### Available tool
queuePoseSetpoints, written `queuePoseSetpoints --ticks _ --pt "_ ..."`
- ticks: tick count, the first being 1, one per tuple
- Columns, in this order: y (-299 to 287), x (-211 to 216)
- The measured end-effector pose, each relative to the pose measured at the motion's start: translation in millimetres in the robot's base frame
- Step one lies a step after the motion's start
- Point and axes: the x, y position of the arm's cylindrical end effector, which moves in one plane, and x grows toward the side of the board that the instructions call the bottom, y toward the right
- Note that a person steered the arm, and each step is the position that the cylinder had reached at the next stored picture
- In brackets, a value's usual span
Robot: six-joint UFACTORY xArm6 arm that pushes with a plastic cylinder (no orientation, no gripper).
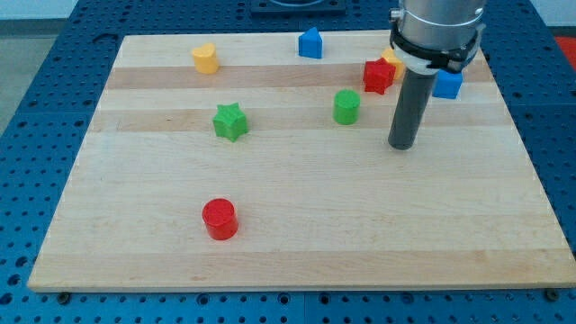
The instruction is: Move your arm towards the bottom center of the board
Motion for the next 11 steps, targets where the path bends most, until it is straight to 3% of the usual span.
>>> queuePoseSetpoints --ticks 11 --pt "-16.2 95.4"
